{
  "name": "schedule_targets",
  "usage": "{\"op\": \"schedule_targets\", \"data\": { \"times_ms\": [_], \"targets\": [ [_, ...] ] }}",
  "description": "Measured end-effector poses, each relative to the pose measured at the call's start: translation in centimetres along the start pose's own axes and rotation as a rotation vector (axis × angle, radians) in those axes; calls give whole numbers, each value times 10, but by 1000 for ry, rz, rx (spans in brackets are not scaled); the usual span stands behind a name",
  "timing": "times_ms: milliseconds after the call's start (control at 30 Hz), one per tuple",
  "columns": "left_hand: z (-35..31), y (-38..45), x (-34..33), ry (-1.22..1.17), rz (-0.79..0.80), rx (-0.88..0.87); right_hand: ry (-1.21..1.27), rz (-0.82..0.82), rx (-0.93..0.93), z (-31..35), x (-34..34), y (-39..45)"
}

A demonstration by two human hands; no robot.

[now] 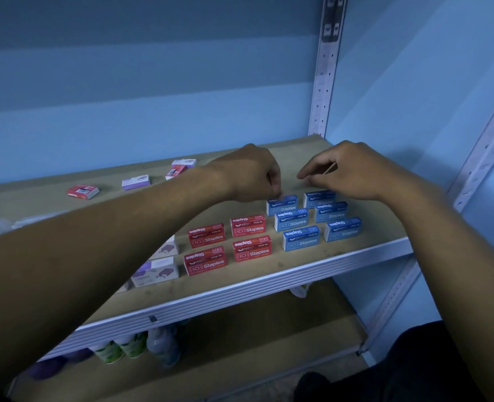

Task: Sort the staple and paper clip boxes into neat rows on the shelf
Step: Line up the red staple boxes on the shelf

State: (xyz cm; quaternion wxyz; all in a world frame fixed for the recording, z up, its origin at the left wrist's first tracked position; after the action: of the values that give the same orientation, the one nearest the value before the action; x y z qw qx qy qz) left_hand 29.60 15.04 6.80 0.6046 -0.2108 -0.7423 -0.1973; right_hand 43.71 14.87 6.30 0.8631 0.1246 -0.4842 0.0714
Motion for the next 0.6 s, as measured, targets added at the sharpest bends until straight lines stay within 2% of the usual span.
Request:
{"op": "schedule_targets", "data": {
  "times_ms": [367, 600],
  "targets": [
    [98, -63, 17, 10, 7, 216, 4, 65, 86, 80, -43, 33],
    [177, -116, 40, 94, -30, 334, -103, 217, 170, 138, -94, 63]
  ]
}}
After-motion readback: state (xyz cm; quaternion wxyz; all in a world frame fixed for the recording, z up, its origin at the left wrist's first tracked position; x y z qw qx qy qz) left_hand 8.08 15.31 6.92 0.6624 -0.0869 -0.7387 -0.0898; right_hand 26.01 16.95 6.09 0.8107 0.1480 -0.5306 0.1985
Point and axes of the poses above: each hand's wrist, its own y-axis towards the middle knuckle, its own x-axis out of the back of the hand, z = x × y, the point moved 10 cm from there along y, towards the middle knuckle, and after that the axes turned 2 degrees about z, right-handed, at the moved point
